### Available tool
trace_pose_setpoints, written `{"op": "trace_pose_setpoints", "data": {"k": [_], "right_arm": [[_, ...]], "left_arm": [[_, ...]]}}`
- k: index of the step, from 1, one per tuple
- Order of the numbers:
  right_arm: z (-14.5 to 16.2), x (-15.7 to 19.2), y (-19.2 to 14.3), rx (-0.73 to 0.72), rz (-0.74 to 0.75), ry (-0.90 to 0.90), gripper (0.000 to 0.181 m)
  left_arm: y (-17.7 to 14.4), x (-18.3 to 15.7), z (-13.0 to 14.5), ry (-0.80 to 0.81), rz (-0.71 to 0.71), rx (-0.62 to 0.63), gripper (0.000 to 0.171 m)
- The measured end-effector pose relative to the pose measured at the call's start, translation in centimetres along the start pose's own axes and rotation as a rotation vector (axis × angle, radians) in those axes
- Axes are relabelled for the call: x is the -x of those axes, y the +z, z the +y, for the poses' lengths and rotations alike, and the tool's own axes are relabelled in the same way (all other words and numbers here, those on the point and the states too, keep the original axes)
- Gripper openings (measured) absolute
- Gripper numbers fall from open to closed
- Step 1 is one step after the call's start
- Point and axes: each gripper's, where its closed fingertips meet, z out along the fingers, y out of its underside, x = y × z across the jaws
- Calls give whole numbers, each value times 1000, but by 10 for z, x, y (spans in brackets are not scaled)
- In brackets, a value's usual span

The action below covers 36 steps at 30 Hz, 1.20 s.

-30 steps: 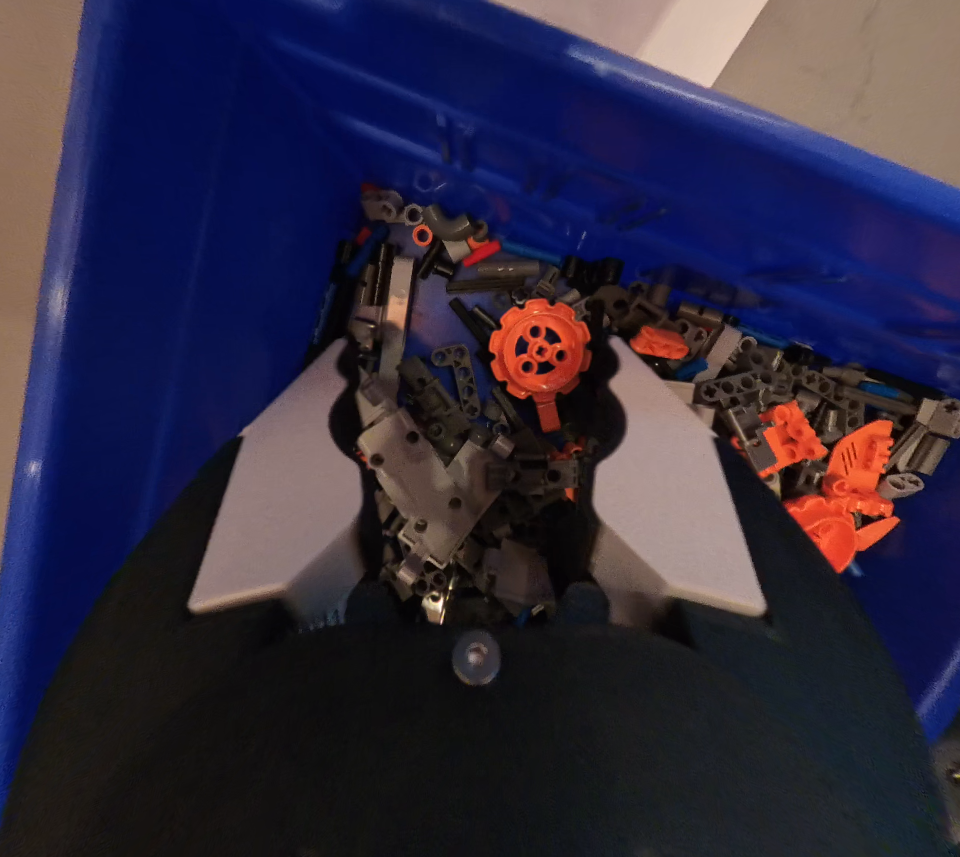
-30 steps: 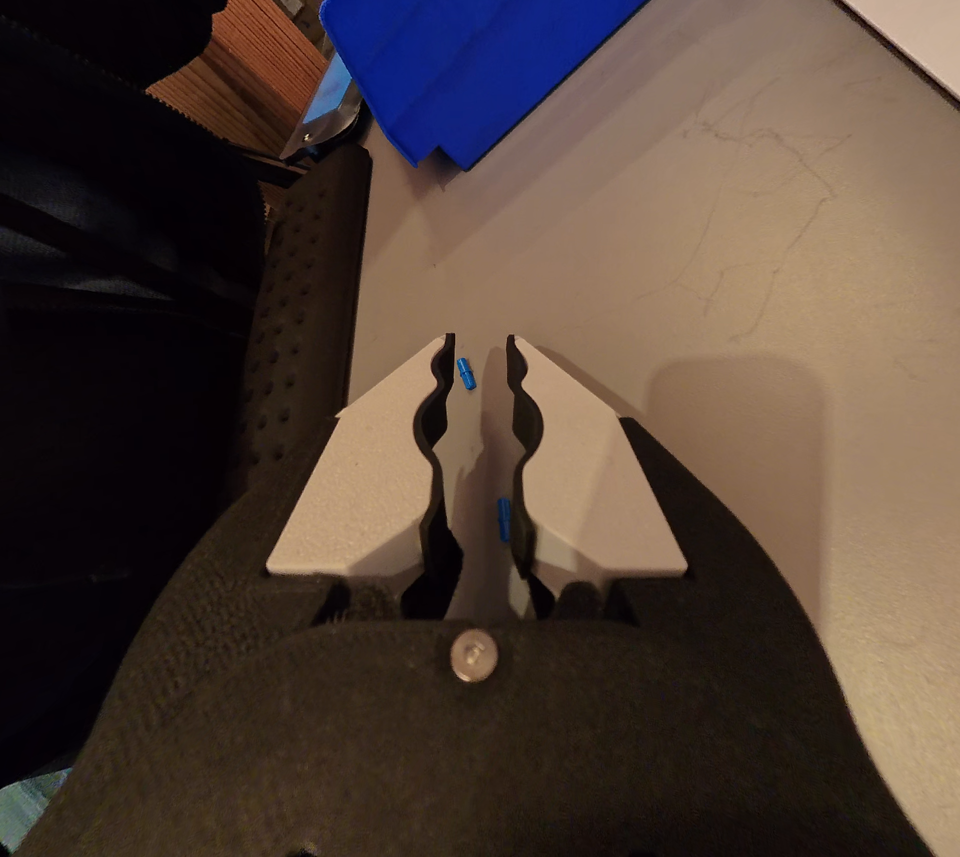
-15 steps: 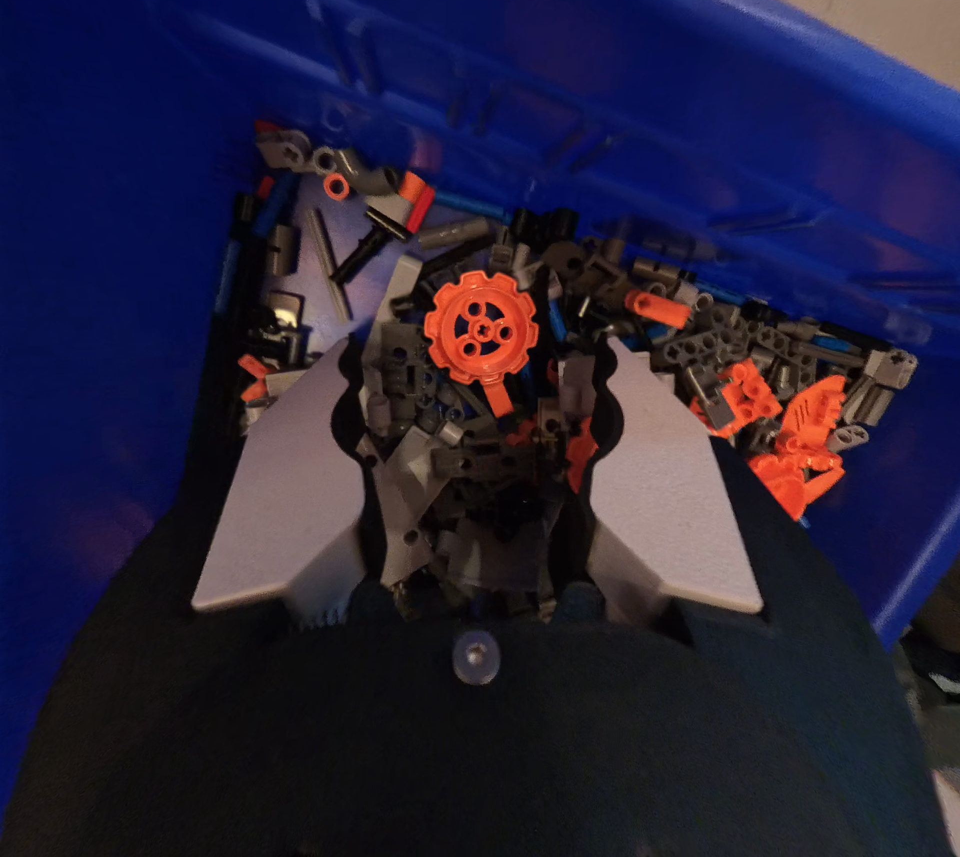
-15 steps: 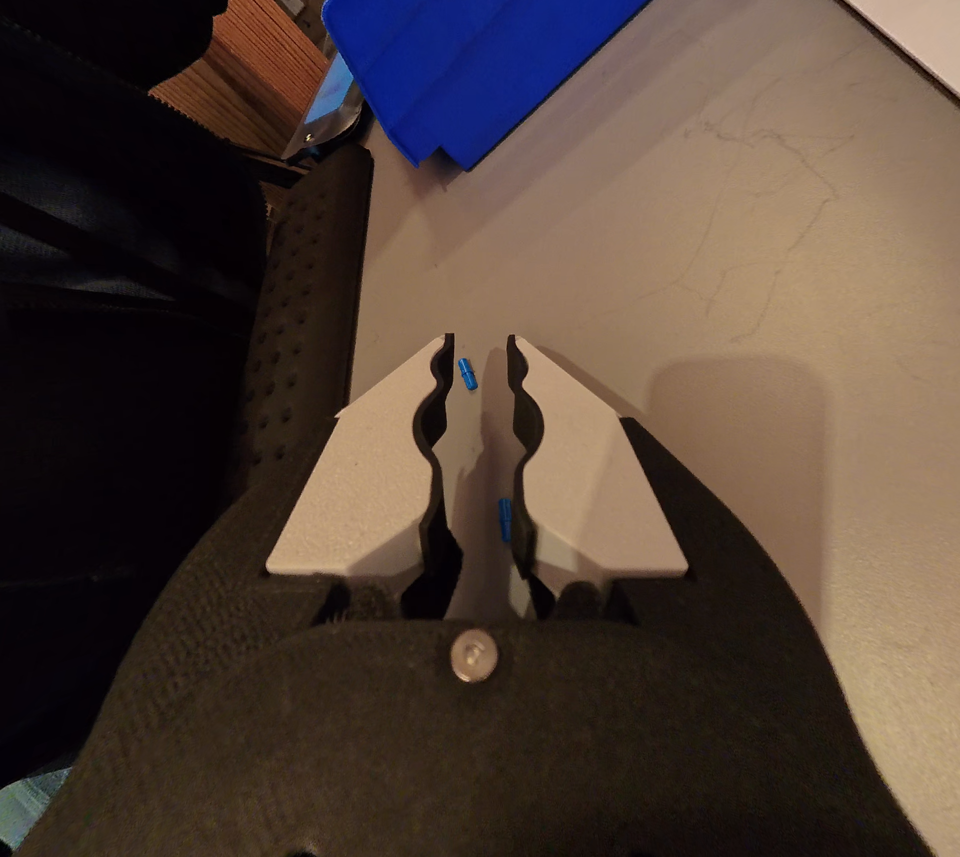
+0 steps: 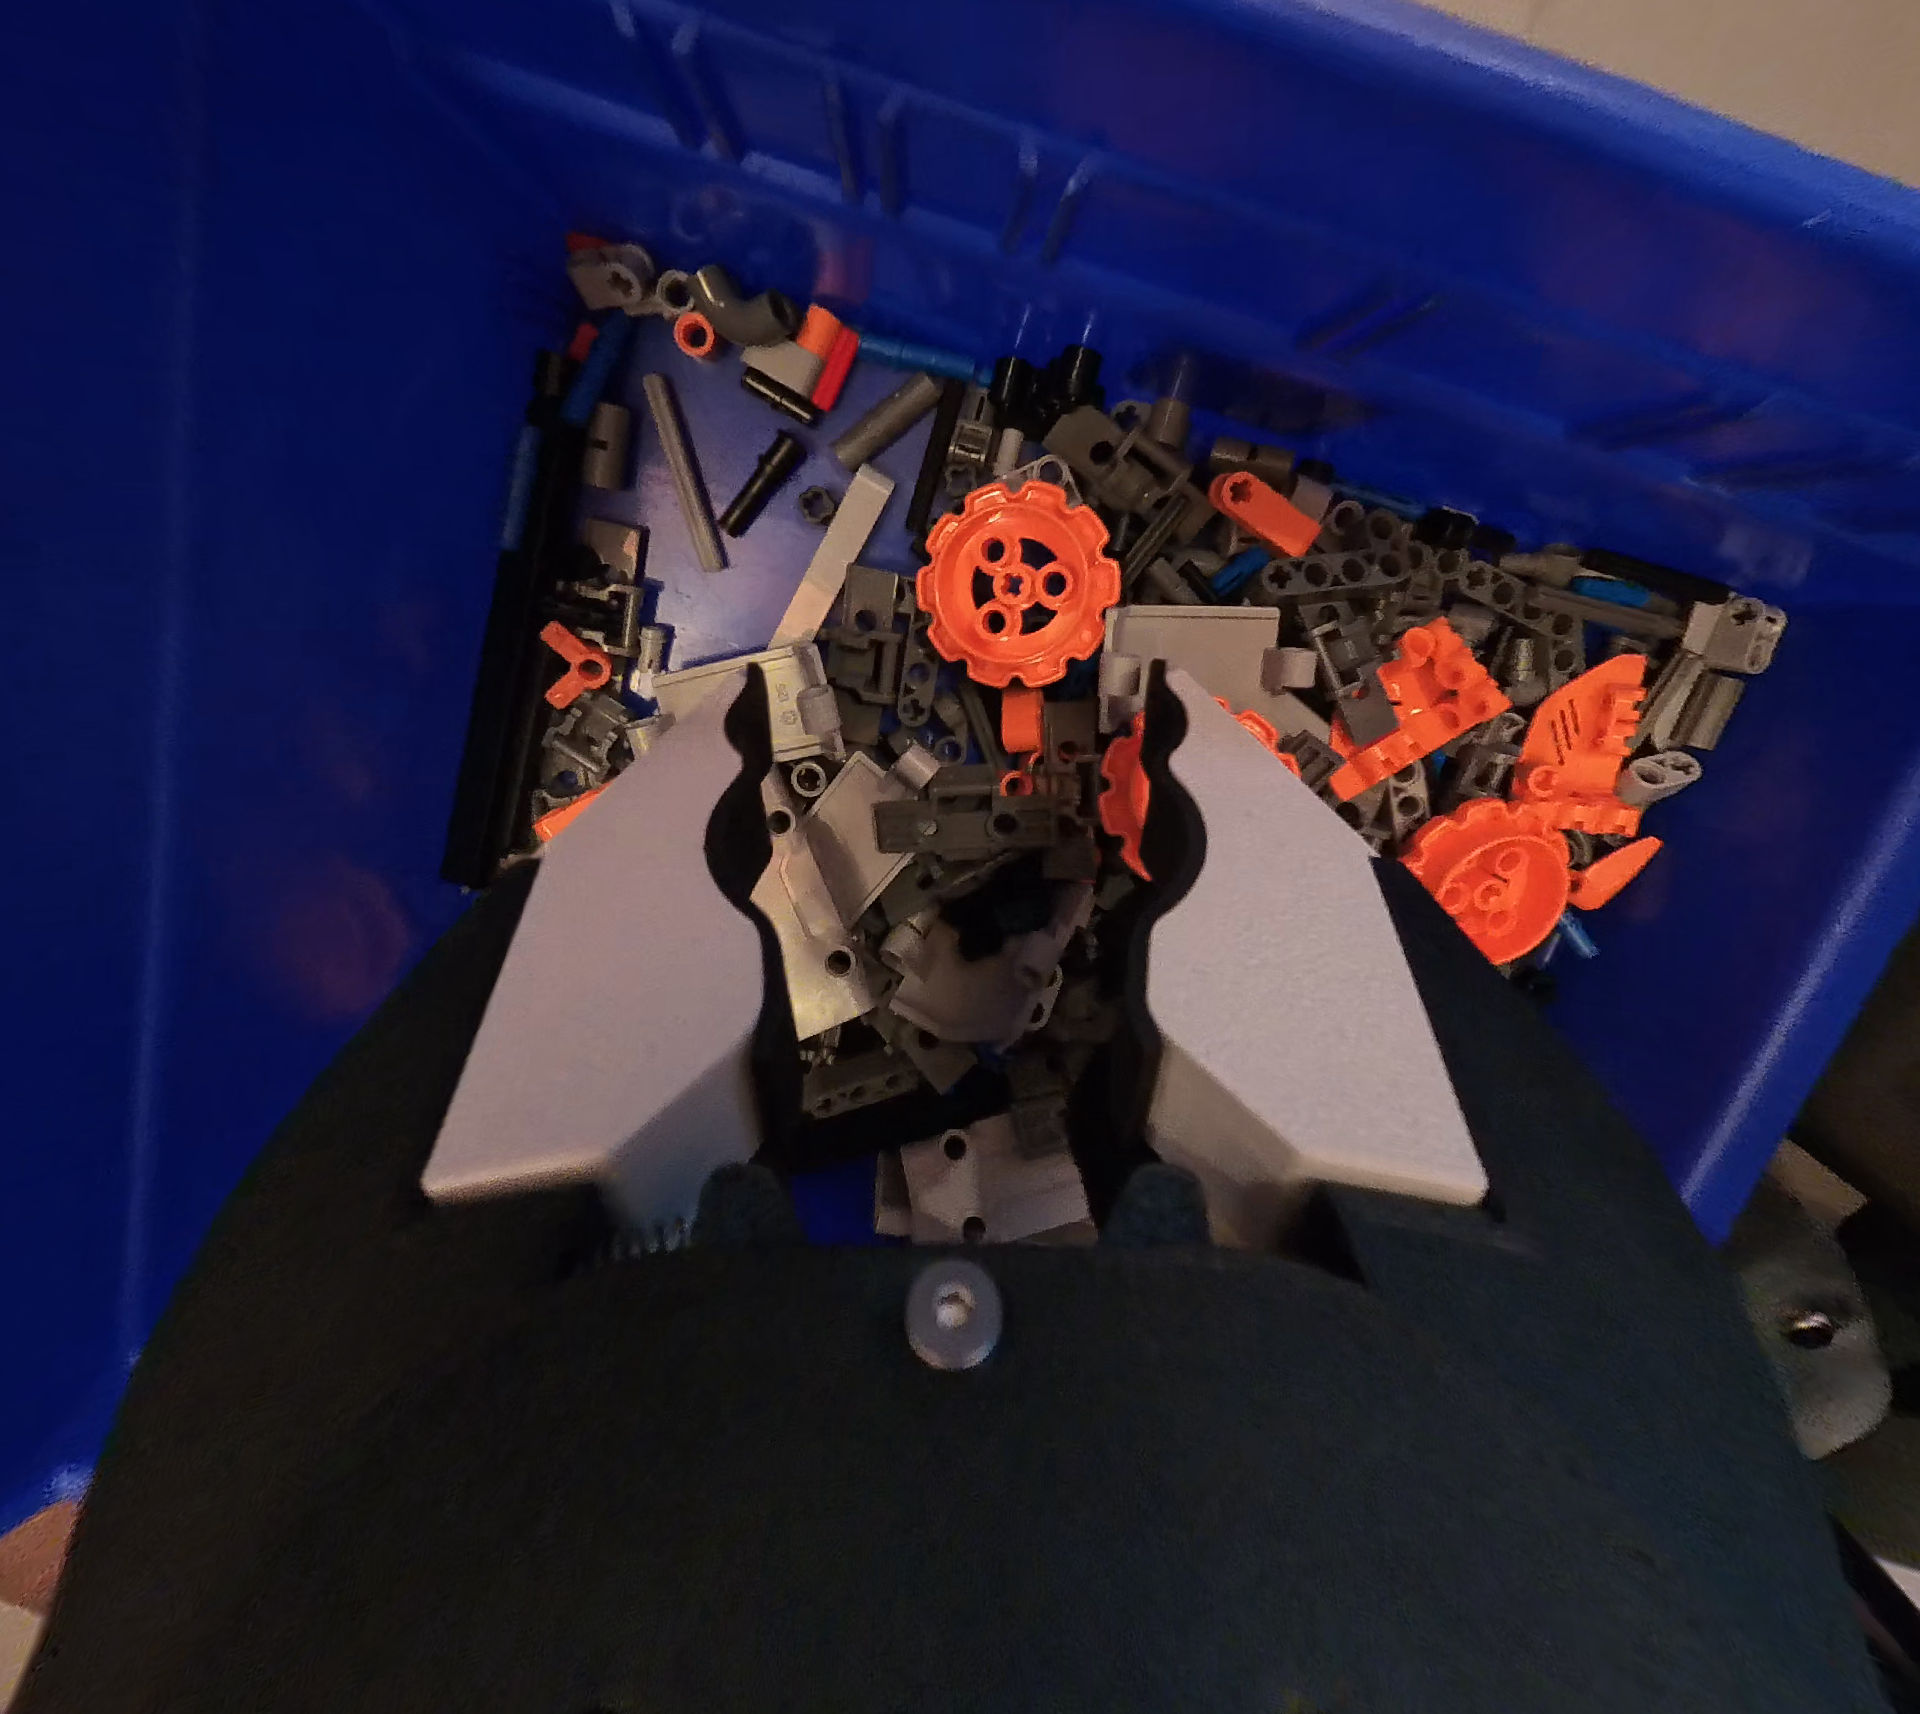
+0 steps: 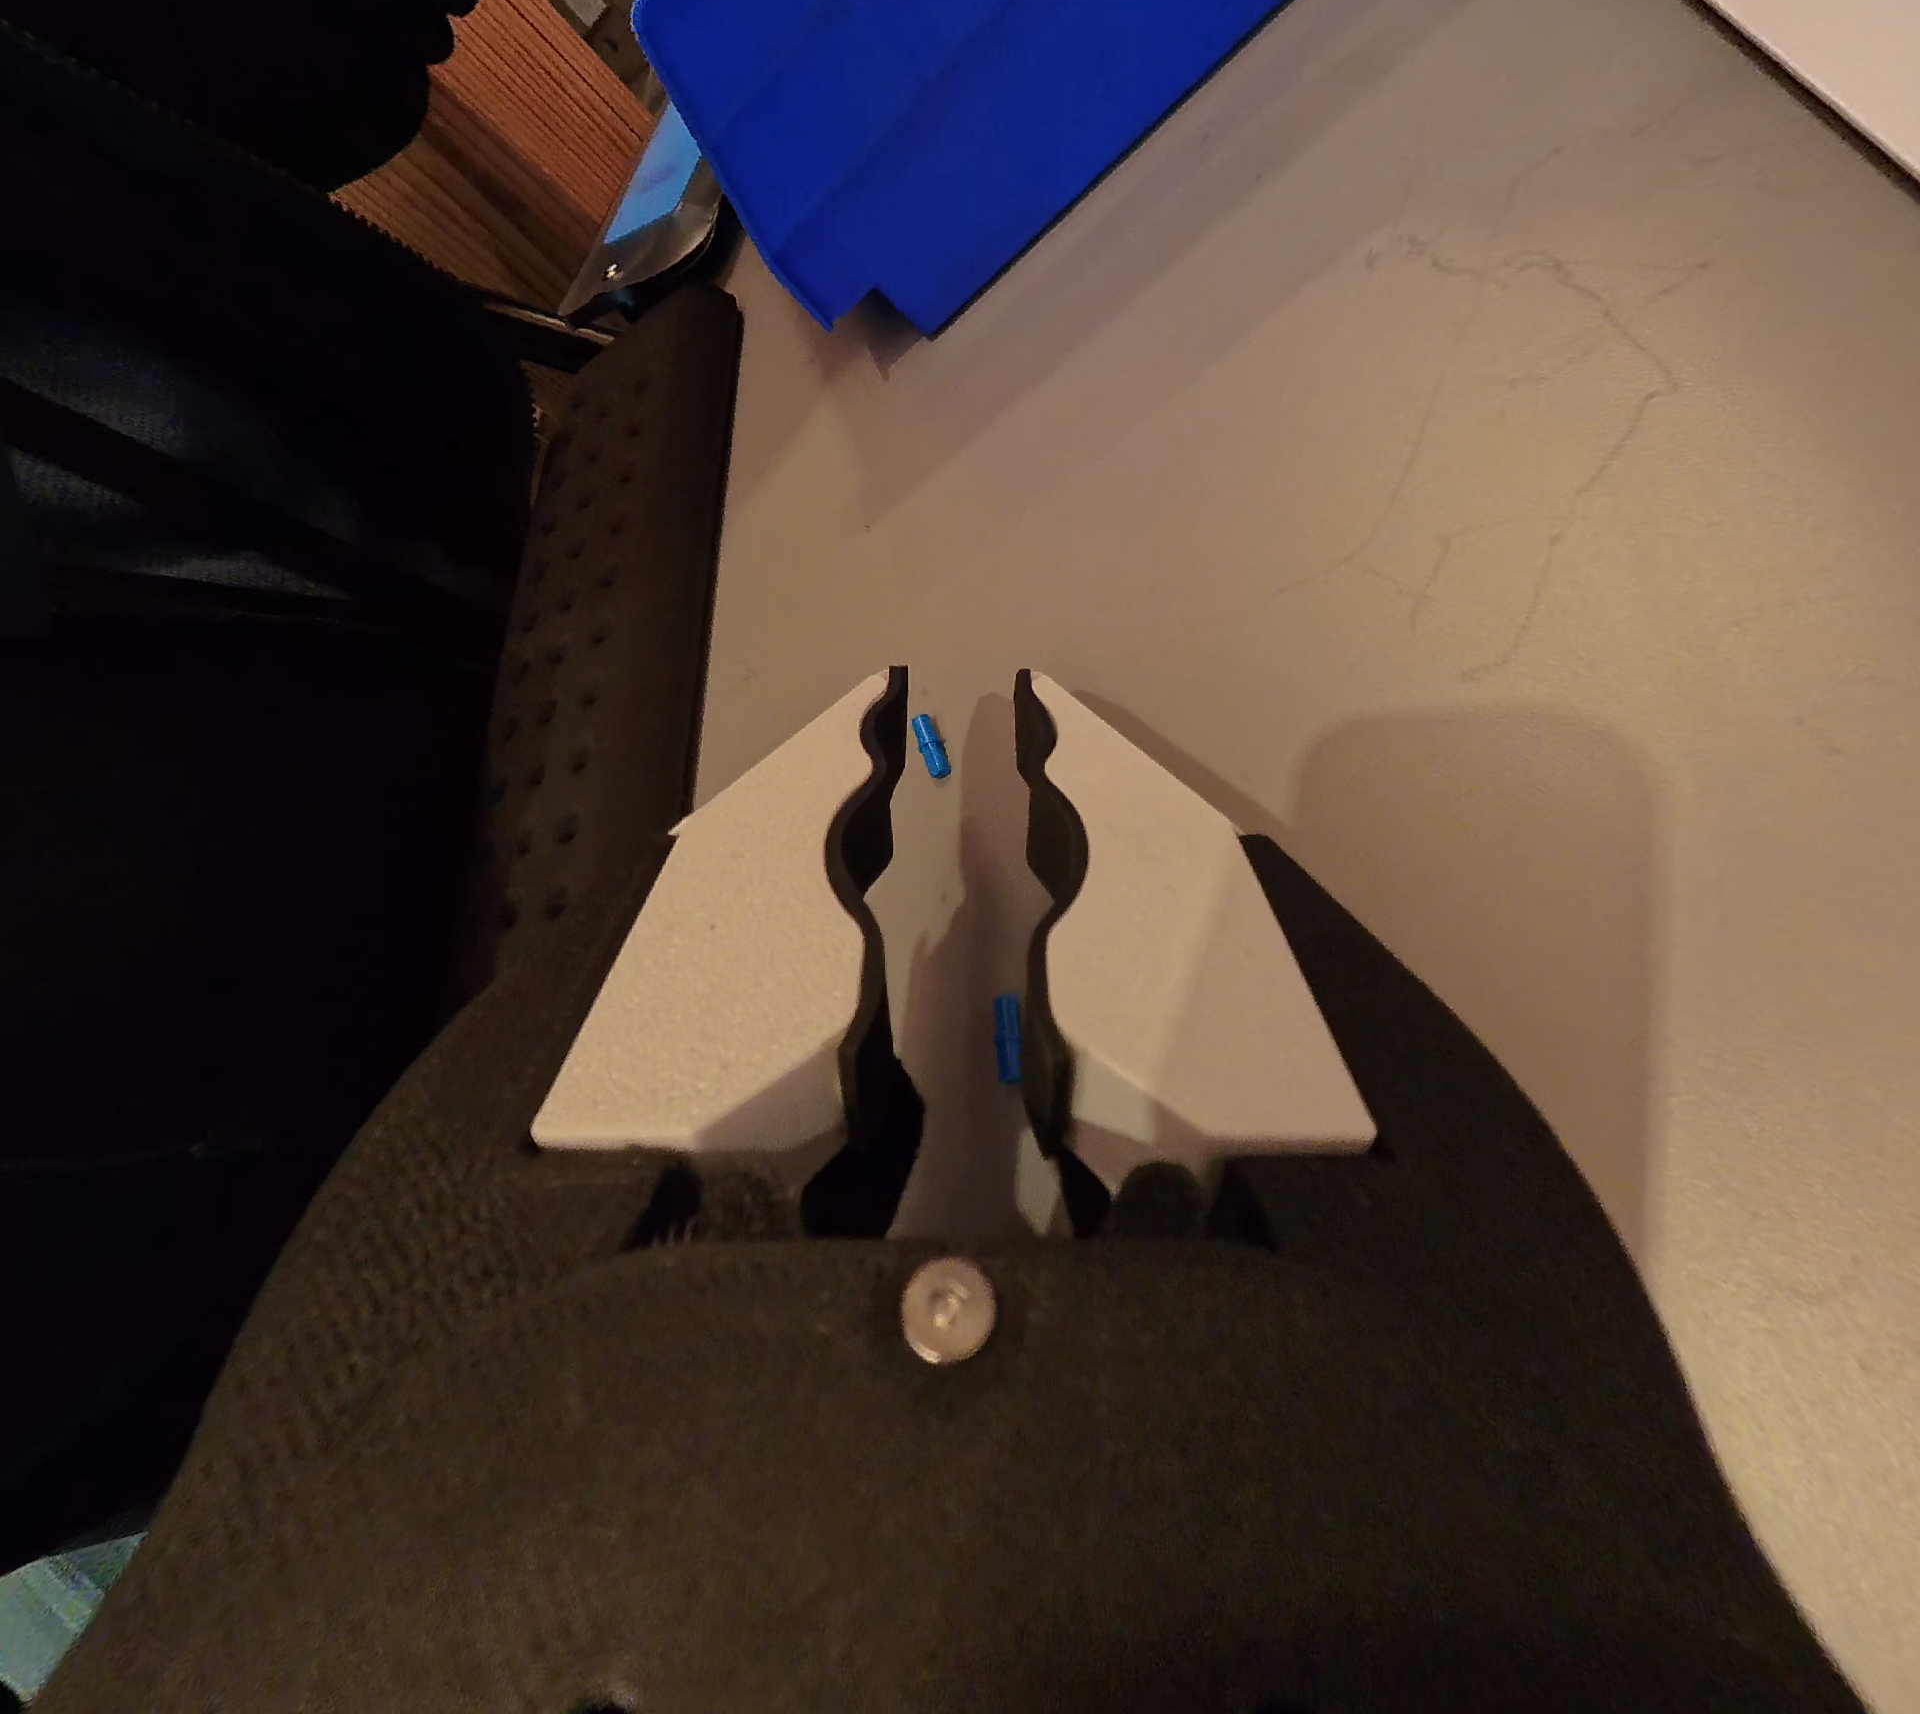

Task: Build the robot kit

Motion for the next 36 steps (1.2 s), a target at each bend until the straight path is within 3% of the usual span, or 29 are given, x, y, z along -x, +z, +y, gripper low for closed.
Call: {"op": "trace_pose_setpoints", "data": {"k": [11, 18, 28, 32, 36], "right_arm": [[1, -1, 1, 4, 5, 0, 18], [1, -1, 0, 3, 5, -2, 18], [1, -1, 0, 4, 7, -2, 18], [1, -1, 1, 5, 7, -3, 18], [1, -1, 0, 4, 8, -3, 18]], "left_arm": [[15, -12, 1, 68, 23, 28, 52], [15, -13, 5, 69, 18, 36, 9], [-1, 6, 20, 30, -76, 79, 7], [-13, 33, 37, -13, -195, 145, 8], [-21, 44, 37, -17, -242, 135, 25]]}}
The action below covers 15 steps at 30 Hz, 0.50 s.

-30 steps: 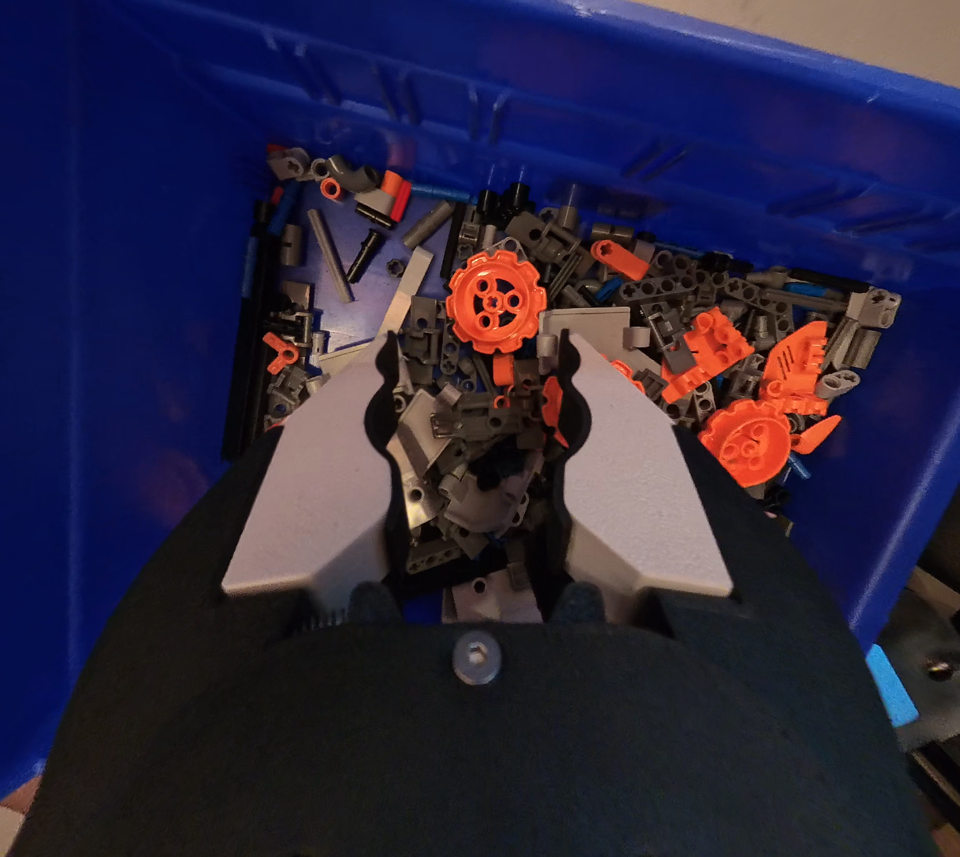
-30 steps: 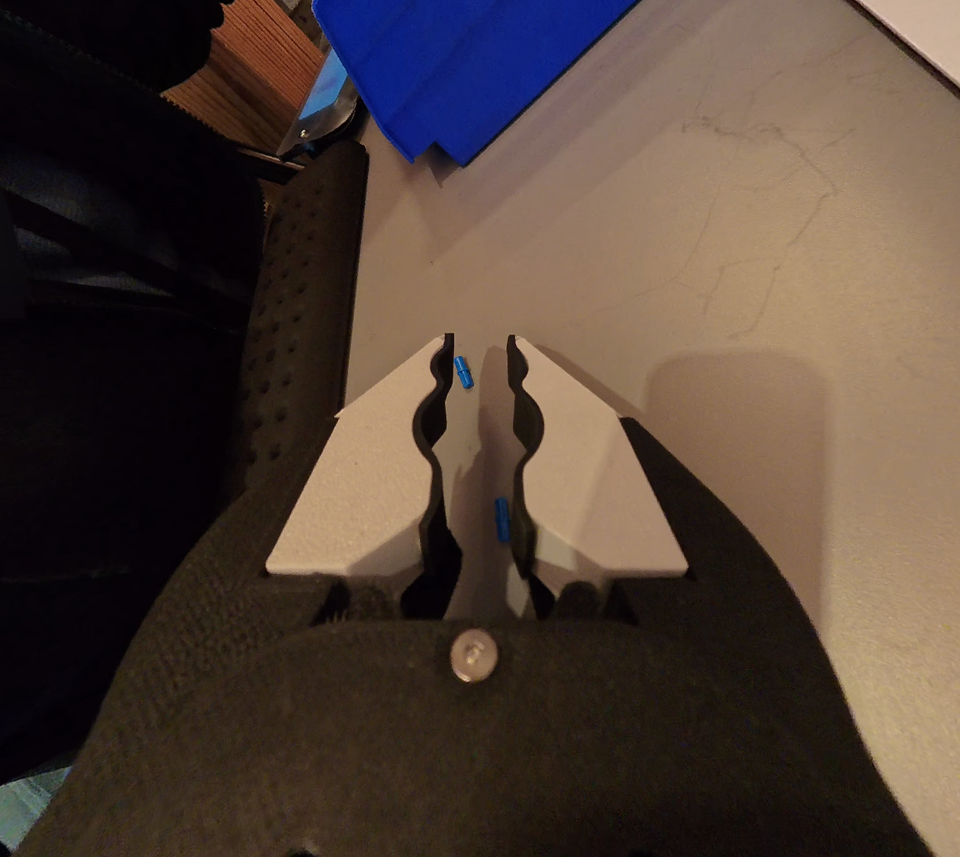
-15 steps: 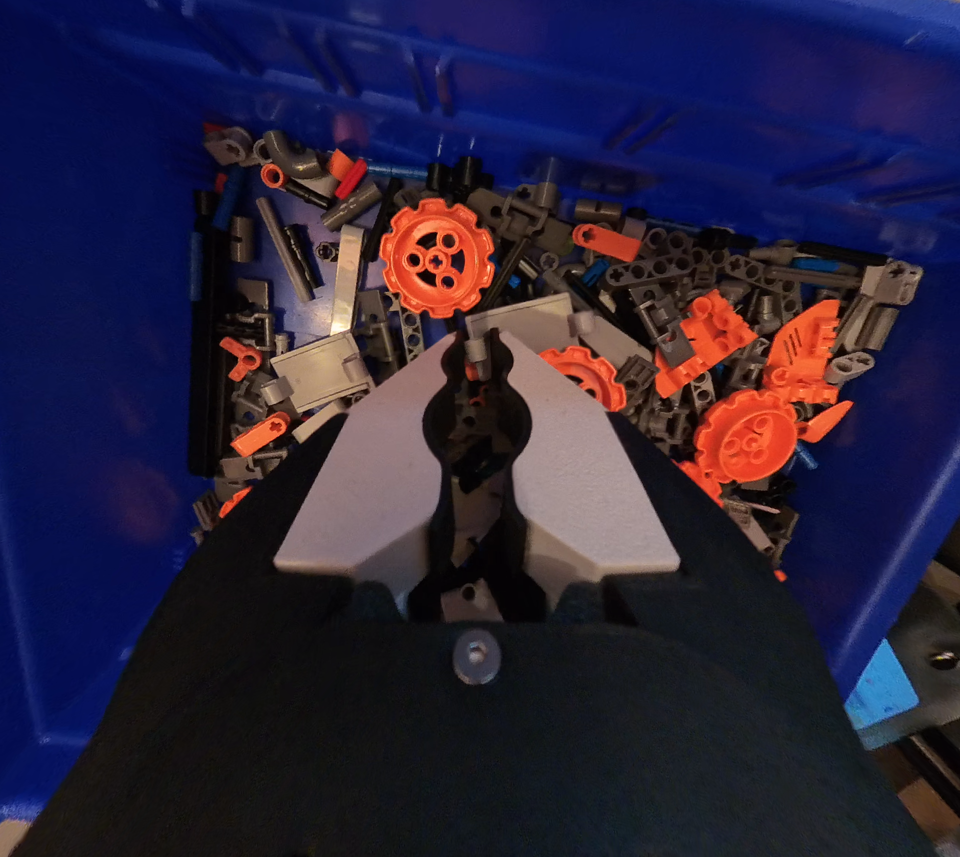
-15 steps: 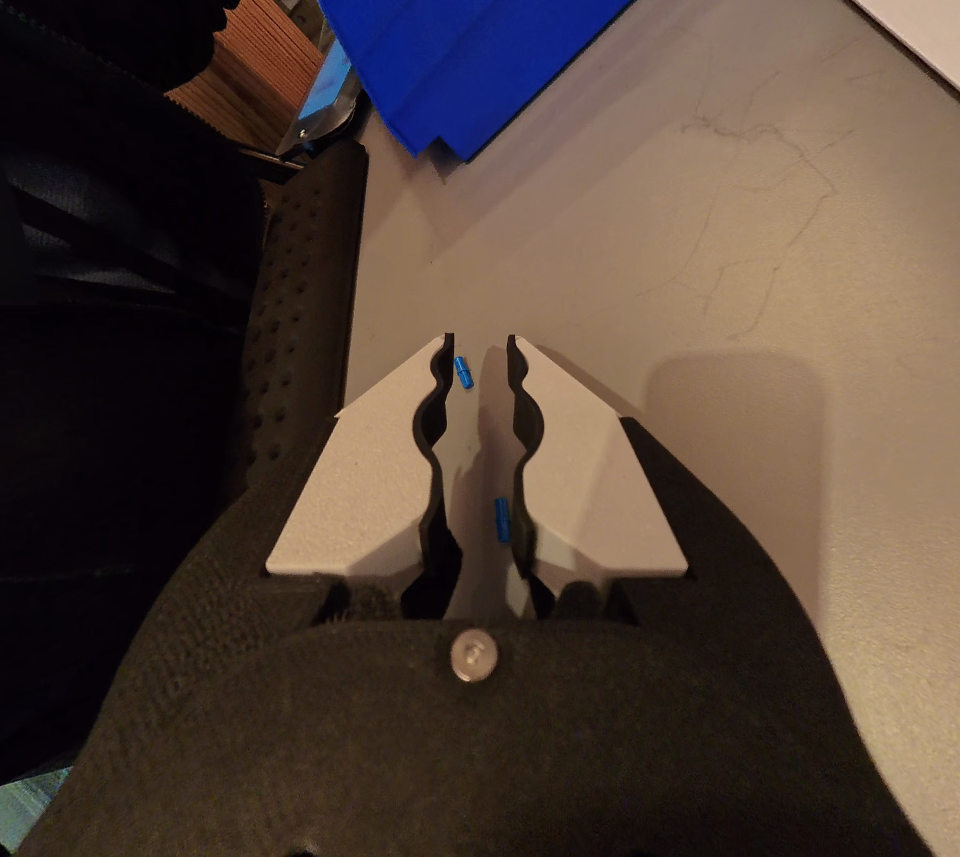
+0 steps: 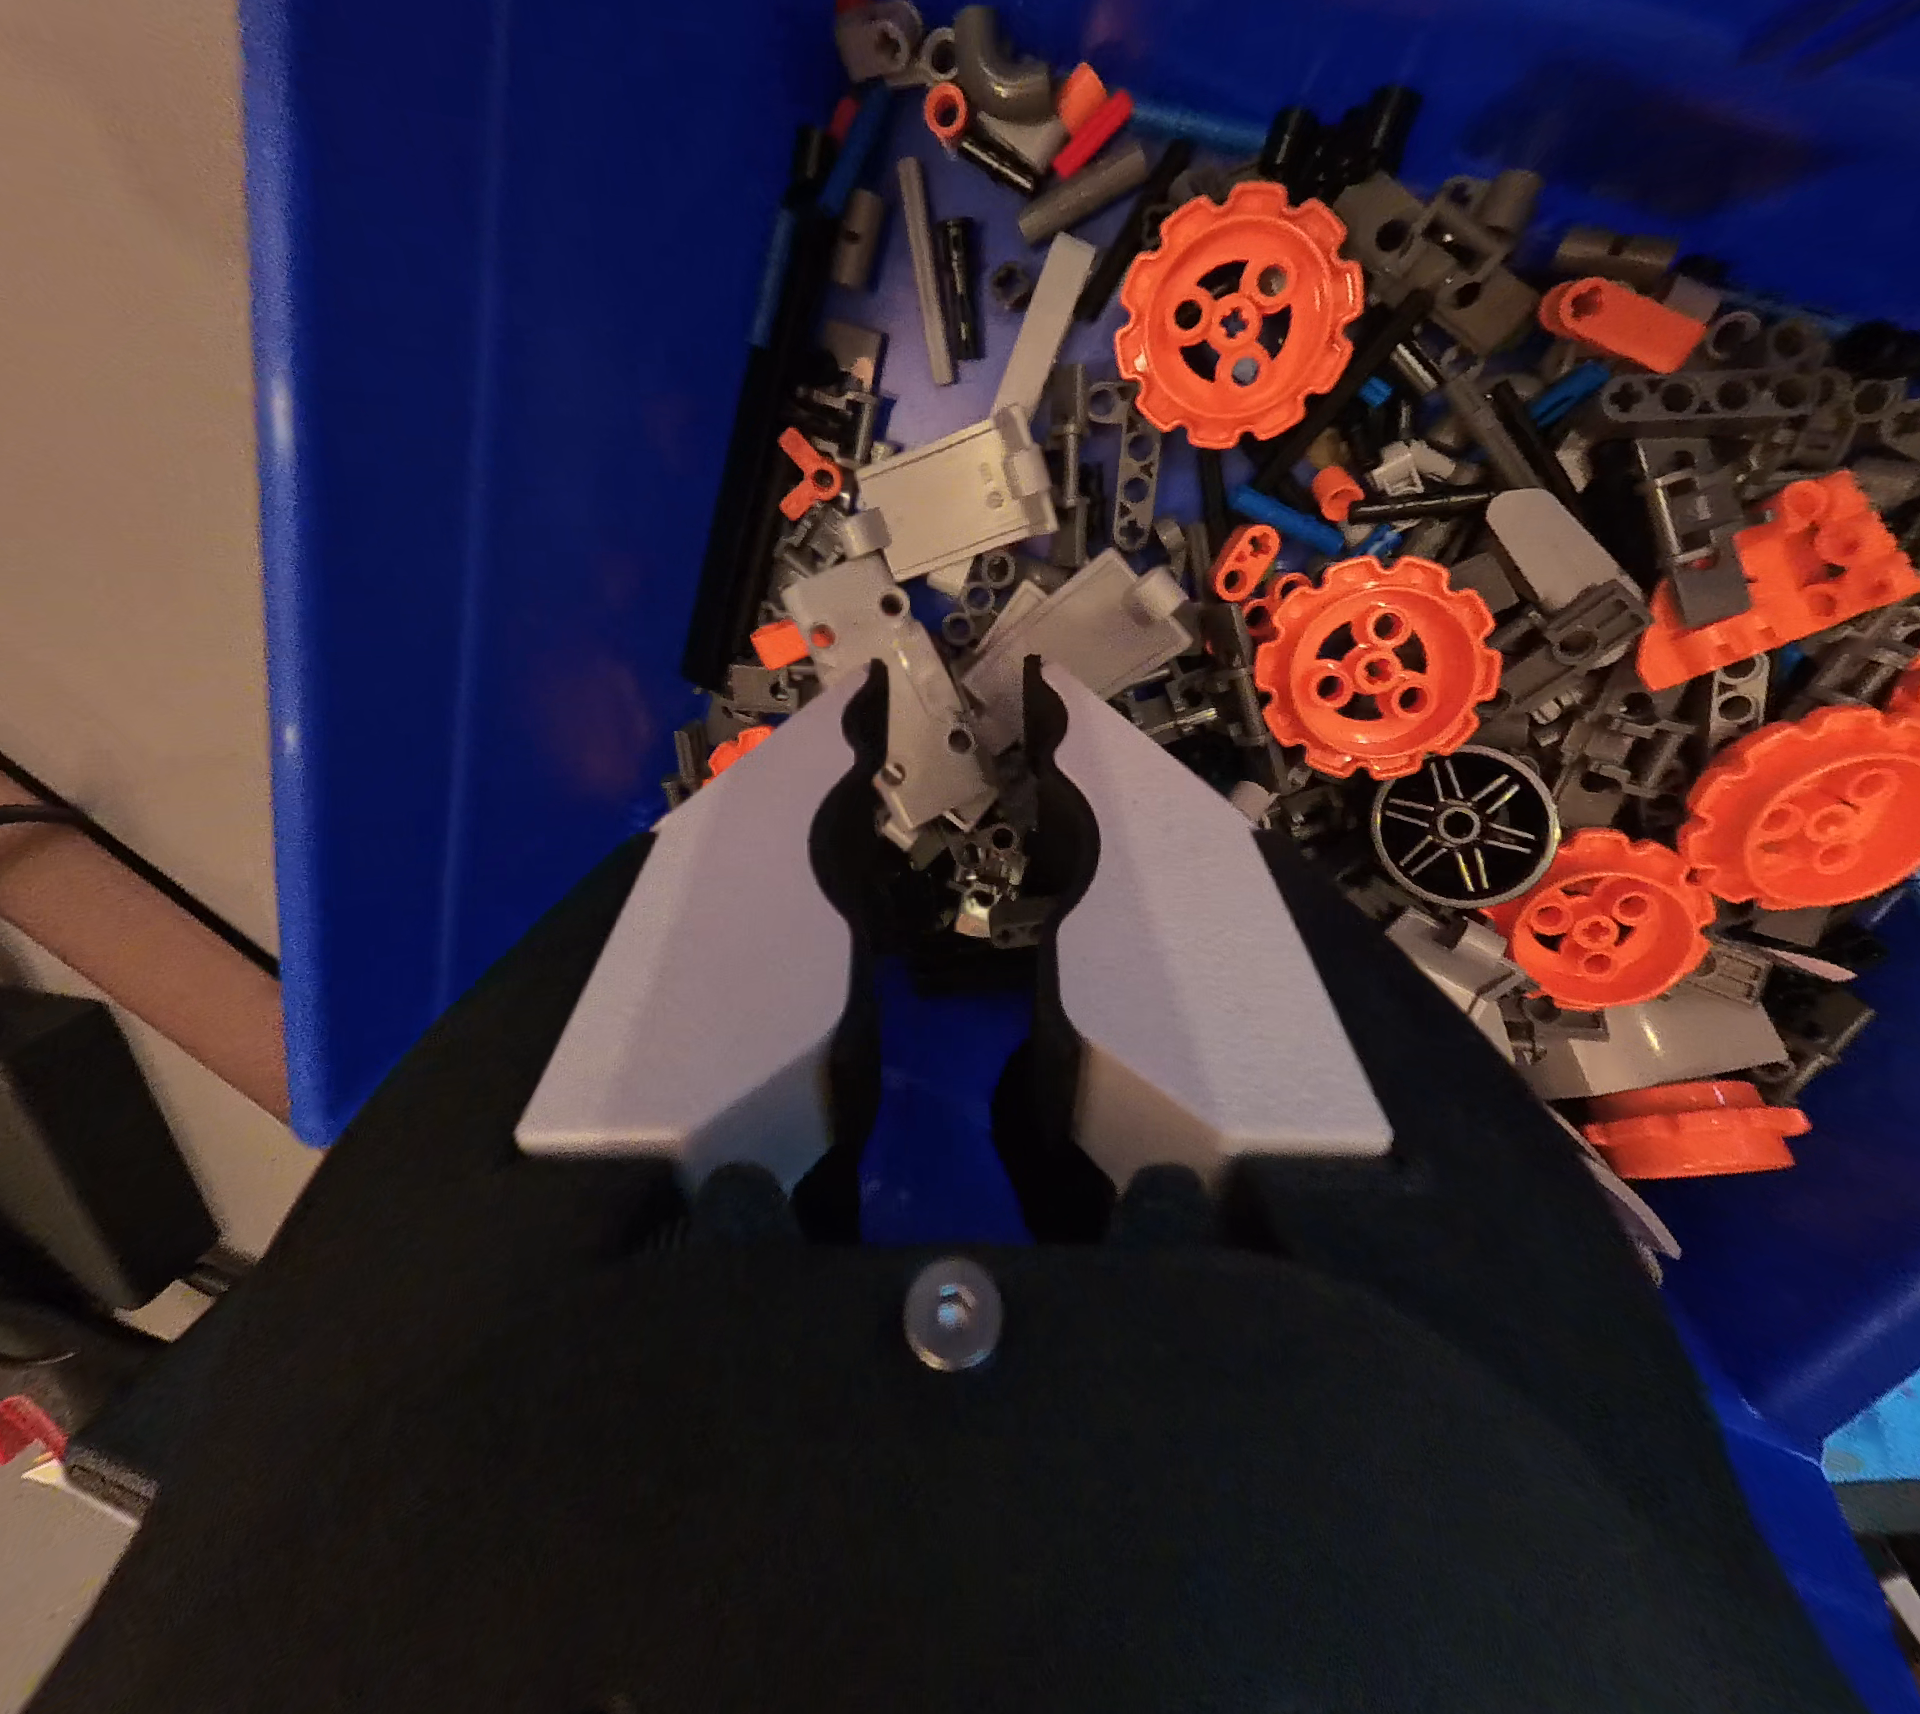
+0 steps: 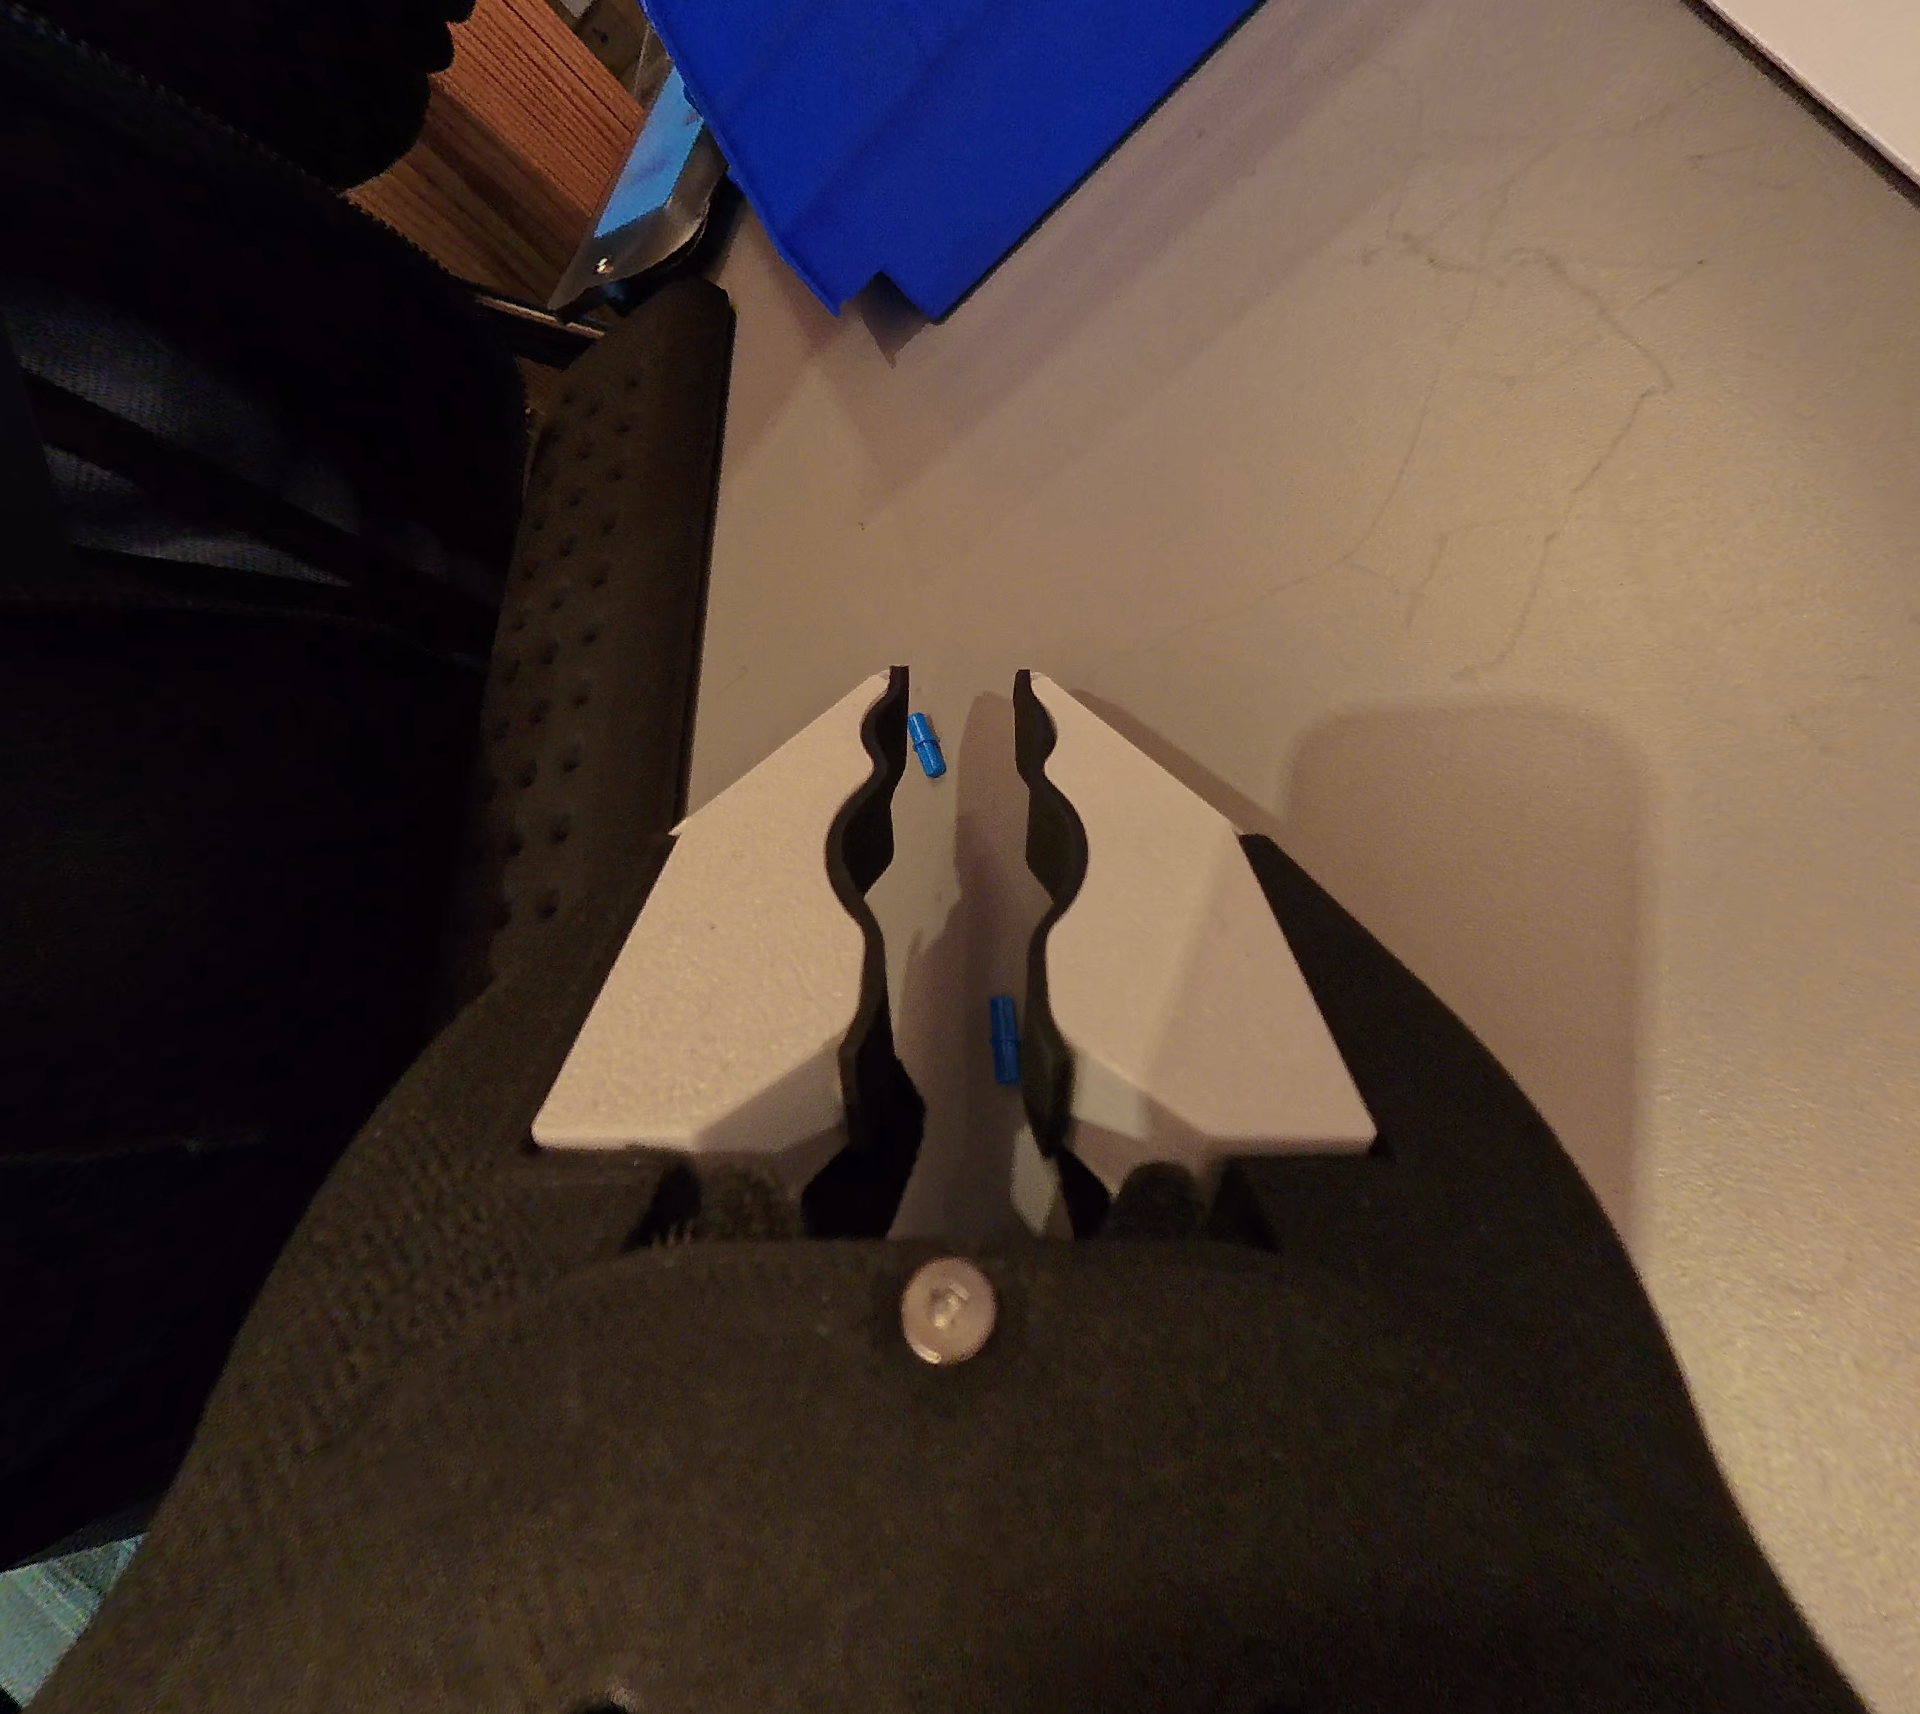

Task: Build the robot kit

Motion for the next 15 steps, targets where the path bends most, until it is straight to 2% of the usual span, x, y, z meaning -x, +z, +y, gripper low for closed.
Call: {"op": "trace_pose_setpoints", "data": {"k": [3, 7, 11, 15], "right_arm": [[0, 0, 0, 0, 0, 0, 18], [0, 0, 0, 0, -1, 0, 18], [0, 0, 0, -1, 0, -1, 18], [0, 0, -1, -3, -1, 0, 18]], "left_arm": [[-3, -5, -14, 27, 21, -57, 34], [-1, -32, -39, 86, 131, -142, 42], [18, -46, -47, 136, 164, -108, 46], [30, -53, -50, 139, 190, -94, 39]]}}
